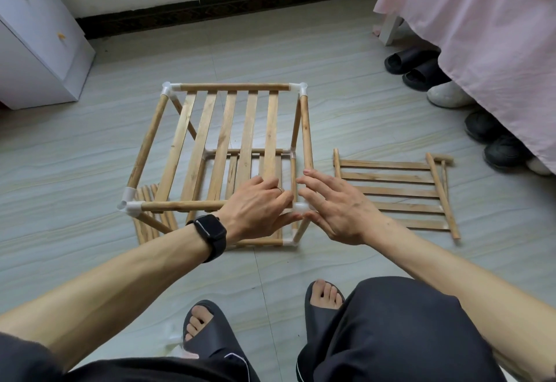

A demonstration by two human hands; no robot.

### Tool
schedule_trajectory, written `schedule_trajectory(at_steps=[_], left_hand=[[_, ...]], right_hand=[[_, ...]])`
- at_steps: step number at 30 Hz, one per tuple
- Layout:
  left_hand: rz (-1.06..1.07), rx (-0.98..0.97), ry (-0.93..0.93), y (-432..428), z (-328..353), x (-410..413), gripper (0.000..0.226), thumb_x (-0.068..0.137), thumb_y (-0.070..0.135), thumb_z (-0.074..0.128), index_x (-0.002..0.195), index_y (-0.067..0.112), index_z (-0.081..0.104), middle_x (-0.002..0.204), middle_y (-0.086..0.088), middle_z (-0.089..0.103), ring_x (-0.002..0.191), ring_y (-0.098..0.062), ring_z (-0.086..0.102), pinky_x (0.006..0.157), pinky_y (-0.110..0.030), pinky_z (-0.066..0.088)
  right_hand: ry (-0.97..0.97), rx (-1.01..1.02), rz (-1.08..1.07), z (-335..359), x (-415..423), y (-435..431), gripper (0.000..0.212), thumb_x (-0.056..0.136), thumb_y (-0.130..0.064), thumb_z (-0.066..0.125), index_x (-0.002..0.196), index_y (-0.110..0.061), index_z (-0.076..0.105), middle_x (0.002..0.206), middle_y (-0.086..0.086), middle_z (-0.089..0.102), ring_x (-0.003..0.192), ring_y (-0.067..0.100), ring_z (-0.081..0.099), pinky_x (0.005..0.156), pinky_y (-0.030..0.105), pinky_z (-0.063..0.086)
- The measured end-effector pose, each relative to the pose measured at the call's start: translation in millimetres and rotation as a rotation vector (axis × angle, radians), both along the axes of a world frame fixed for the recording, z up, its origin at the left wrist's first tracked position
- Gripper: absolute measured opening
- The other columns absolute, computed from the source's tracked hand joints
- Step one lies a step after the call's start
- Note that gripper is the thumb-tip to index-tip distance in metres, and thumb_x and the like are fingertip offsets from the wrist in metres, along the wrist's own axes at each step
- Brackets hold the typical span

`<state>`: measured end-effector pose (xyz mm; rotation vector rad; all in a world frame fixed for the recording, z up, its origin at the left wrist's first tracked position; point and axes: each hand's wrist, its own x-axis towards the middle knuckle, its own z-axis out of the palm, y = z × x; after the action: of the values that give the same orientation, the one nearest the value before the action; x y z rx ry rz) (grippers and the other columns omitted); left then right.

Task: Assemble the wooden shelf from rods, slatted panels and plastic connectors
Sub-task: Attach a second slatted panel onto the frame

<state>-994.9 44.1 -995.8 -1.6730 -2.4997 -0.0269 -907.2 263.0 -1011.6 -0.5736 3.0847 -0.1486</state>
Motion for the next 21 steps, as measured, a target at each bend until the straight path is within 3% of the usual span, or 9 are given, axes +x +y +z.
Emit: schedule_trajectory(at_steps=[4,7,17,21], left_hand=[[0.022,-0.078,-0.001,3,5,0,0.061,0.102,0.059,0.014,0.097,0.015,0.056,0.081,-0.001,0.067,0.081,-0.019,0.043,0.074,-0.037,0.044],[0.037,-0.135,0.021,2,2,3,0.06,0.104,0.054,0.01,0.102,0.015,0.055,0.084,-0.002,0.066,0.084,-0.02,0.044,0.078,-0.039,0.045],[0.018,0.035,0.017,1,0,2,0.045,0.104,0.048,0.035,0.087,0.013,0.058,0.068,-0.002,0.062,0.077,-0.023,0.05,0.071,-0.039,0.043],[0.099,0.048,-0.17,2,0,4,0.048,0.1,0.053,0.037,0.089,0.014,0.061,0.074,-0.002,0.065,0.086,-0.022,0.049,0.076,-0.042,0.044]], right_hand=[[-0.021,0.003,-0.049,0,2,-5,0.062,0.105,-0.052,0.02,0.147,-0.012,0.043,0.163,0.007,0.032,0.157,0.022,0.01,0.12,0.047,0.029],[0.009,-0.041,-0.071,-1,5,-10,0.063,0.105,-0.048,0.023,0.145,-0.007,0.047,0.158,0.01,0.04,0.155,0.024,0.018,0.119,0.047,0.033],[-0.025,-0.054,-0.129,-3,6,-14,0.066,0.102,-0.054,0.008,0.143,-0.016,0.043,0.161,0.001,0.033,0.157,0.018,0.006,0.118,0.047,0.03],[-0.034,-0.046,-0.145,-3,7,-18,0.062,0.103,-0.053,0.011,0.142,-0.016,0.043,0.161,0.002,0.032,0.157,0.017,0.004,0.119,0.046,0.03]])
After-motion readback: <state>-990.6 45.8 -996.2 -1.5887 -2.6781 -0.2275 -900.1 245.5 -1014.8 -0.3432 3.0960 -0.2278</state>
